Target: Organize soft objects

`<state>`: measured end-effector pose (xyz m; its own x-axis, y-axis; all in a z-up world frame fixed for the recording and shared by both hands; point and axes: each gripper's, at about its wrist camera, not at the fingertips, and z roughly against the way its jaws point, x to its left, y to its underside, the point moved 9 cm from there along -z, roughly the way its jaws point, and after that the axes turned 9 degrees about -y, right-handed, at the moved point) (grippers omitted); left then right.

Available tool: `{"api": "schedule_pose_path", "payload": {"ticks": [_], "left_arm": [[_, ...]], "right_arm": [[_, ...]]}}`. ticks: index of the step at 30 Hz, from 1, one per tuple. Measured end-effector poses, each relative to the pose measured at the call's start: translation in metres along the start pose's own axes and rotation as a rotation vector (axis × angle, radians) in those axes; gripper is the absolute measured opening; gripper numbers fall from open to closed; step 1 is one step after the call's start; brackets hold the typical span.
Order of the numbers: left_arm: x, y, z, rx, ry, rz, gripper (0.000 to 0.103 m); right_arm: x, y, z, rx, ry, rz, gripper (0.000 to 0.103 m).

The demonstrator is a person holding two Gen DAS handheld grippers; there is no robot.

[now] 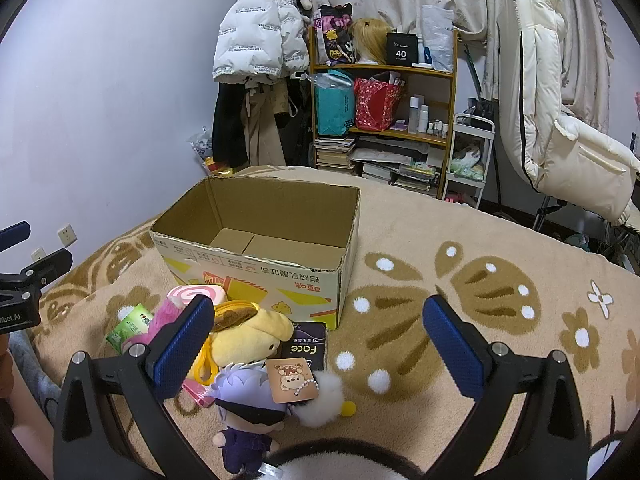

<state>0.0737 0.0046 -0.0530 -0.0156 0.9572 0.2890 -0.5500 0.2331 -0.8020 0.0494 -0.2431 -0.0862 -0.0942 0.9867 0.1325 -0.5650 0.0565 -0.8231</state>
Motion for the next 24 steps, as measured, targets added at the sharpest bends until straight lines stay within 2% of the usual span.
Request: {"api": "schedule_pose_path", "payload": {"ticks": [24], "left_arm": [[-0.0002,0.0019,-0.0022,0.006,-0.002,-0.002,0.103]], "right_arm": [[-0.0006,0.0011,-0.0015,0.004,0.001,0.001,0.103]]}}
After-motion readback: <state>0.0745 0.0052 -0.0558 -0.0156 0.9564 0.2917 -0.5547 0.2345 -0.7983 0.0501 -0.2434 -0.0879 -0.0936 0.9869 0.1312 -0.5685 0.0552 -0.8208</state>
